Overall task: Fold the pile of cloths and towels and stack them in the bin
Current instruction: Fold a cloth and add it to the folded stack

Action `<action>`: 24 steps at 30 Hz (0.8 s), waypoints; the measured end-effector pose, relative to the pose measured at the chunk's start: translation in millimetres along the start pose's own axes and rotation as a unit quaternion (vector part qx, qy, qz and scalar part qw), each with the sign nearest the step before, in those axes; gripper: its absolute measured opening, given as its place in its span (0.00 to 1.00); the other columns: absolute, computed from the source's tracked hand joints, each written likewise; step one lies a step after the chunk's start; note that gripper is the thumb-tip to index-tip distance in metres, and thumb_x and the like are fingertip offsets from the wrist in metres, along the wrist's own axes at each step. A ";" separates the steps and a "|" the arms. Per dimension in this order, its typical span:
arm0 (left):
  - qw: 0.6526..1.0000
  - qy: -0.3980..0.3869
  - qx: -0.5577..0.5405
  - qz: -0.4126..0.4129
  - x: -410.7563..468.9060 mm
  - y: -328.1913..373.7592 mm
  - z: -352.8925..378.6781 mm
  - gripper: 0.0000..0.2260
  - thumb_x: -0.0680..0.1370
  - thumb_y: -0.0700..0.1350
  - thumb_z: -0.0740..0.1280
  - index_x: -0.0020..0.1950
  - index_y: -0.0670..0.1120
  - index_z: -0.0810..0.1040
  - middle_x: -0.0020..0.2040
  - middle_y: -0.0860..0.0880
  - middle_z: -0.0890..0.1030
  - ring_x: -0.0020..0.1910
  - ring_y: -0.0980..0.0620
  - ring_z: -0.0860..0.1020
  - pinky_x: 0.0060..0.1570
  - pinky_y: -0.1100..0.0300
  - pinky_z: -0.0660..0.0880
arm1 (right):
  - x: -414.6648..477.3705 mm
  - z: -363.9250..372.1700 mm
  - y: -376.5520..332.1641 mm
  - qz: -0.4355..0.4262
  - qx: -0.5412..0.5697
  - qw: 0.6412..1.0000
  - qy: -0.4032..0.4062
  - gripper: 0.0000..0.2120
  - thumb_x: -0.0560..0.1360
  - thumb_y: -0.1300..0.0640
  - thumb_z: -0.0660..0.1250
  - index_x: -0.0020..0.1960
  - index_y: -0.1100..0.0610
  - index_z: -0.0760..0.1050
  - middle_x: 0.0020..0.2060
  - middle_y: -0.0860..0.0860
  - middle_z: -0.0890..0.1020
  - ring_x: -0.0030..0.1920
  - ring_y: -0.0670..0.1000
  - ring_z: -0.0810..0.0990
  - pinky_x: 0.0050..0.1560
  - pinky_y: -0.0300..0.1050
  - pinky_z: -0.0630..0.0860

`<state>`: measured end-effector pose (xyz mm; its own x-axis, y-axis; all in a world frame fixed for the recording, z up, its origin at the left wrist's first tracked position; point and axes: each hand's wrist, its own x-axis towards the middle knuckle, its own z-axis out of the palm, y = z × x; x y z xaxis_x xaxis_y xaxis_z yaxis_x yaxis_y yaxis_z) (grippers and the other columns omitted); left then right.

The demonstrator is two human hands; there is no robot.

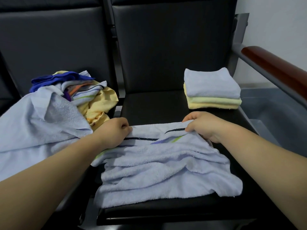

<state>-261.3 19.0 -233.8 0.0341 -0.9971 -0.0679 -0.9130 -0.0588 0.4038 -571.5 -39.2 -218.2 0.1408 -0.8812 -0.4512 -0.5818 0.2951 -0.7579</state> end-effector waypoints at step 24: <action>0.997 -0.017 0.081 -0.011 14.7 -1.0 6.1 0.11 0.81 0.54 0.64 0.44 0.49 0.76 0.40 0.50 0.80 0.40 0.51 0.77 0.40 0.54 0.73 | 27.1 -10.9 19.0 -0.094 -0.146 0.969 0.177 0.15 0.75 0.66 0.67 0.44 0.45 0.77 0.47 0.46 0.82 0.49 0.49 0.80 0.46 0.43 0.72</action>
<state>-262.3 4.7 -240.8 0.0431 -0.9933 -0.1075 -0.9658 -0.0690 0.2501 -587.5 -61.6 -239.6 0.0133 -0.9959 -0.0895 -0.7817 0.0455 -0.6220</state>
